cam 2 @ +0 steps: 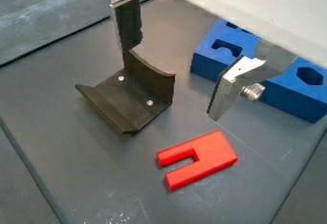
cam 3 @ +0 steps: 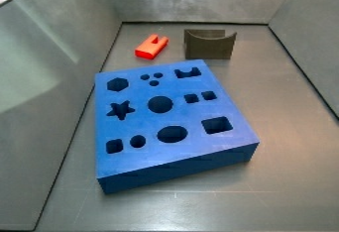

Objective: Pick up the square-circle object. Move up. Place the square-circle object on the fixture. Regrasp the square-circle object. Move to above the board. Insert the square-circle object.
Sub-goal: Pick up the square-circle object.

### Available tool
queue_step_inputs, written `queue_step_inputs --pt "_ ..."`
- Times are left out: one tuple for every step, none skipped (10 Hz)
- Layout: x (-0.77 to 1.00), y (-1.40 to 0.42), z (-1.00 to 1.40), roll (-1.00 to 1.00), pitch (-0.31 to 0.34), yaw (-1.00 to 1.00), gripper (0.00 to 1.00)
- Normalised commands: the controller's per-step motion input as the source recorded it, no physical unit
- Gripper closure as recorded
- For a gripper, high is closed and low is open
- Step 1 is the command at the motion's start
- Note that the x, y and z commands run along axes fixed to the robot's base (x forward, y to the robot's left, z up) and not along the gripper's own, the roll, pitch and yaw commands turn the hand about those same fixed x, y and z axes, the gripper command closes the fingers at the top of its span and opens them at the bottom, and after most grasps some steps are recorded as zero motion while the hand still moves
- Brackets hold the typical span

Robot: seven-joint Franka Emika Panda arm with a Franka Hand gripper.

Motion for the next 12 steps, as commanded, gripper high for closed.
queue_step_inputs --pt "0.10 -0.16 -0.15 0.00 0.000 -0.05 0.00" --pt "0.11 -0.39 -0.56 0.00 -0.007 -0.13 0.00" --pt "0.09 -0.43 -0.84 -0.01 0.000 -0.10 0.00" --pt "0.11 -0.42 -0.93 -0.06 0.000 -0.11 0.00" --pt "0.20 -0.44 -0.87 -0.10 0.000 -0.17 0.00" --pt "0.05 -0.52 -0.77 -0.01 -0.093 -0.40 0.00" --pt "0.00 -0.45 -0.81 -0.04 -0.033 -0.48 0.00" --pt "-0.06 -0.35 -0.89 -0.10 0.000 -0.49 0.00" --pt "-0.40 -0.14 -0.83 -0.15 0.000 -0.41 0.00" --pt "-0.01 0.00 -0.28 -0.14 -0.106 0.03 0.00" --pt "-0.12 0.01 -0.16 -0.07 -0.073 0.05 0.00" --pt "-0.54 0.15 -0.34 -0.08 -0.043 0.00 0.00"
